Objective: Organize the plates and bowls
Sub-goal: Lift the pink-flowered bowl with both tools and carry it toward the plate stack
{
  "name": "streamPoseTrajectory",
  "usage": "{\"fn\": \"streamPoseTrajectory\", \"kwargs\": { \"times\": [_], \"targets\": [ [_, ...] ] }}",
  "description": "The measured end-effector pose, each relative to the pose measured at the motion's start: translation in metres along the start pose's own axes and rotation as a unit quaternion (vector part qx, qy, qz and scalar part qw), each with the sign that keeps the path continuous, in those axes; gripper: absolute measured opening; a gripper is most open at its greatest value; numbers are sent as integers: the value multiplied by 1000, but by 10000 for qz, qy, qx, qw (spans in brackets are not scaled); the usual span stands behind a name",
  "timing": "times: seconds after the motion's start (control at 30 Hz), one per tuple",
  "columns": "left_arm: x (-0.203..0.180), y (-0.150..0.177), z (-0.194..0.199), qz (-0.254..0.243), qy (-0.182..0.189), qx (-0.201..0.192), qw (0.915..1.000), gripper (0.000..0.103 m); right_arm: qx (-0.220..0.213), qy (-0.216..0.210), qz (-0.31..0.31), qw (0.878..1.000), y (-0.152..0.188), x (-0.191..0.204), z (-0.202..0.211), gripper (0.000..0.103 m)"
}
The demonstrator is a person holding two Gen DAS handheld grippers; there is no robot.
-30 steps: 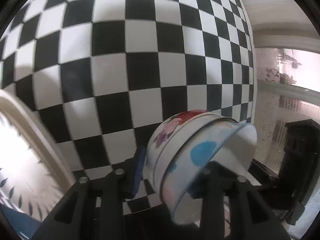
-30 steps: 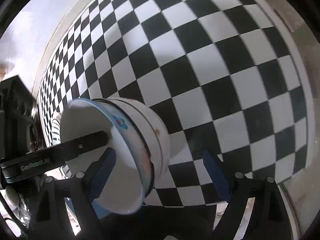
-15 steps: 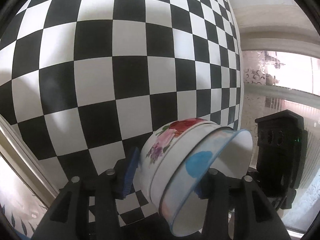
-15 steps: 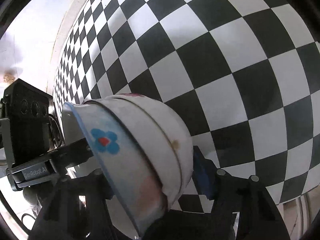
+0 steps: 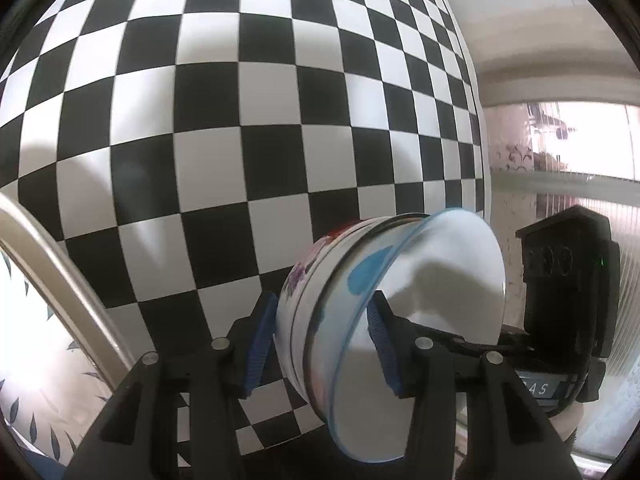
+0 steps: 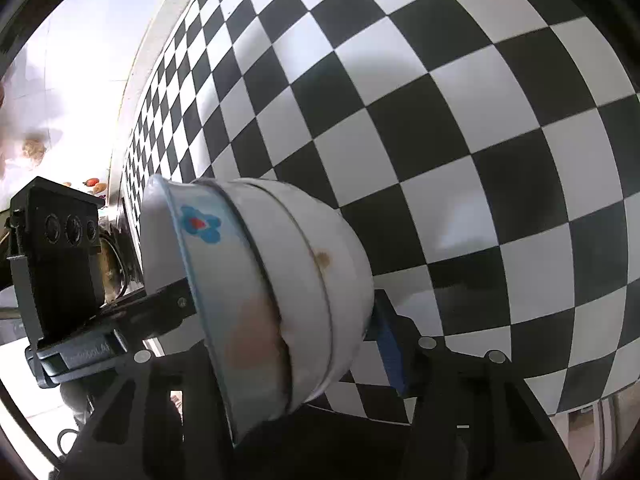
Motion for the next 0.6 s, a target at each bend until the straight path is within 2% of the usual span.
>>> {"fn": "streamPoseTrajectory", "kwargs": {
  "times": [0.6],
  "targets": [
    [-1, 12, 57, -10, -57, -530, 9986, 43, -94, 63, 489, 9987, 3, 54, 23, 53]
  ]
}}
Point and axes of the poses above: each gripper's, at about its wrist camera, not at the fingertips, and z roughly against the way its jaws point, x to its left, y to its underside, the point moved 10 cm from there along -z, roughly the way its jaws point, and after that the axes turned 10 degrees about x, right-handed, at the moved point
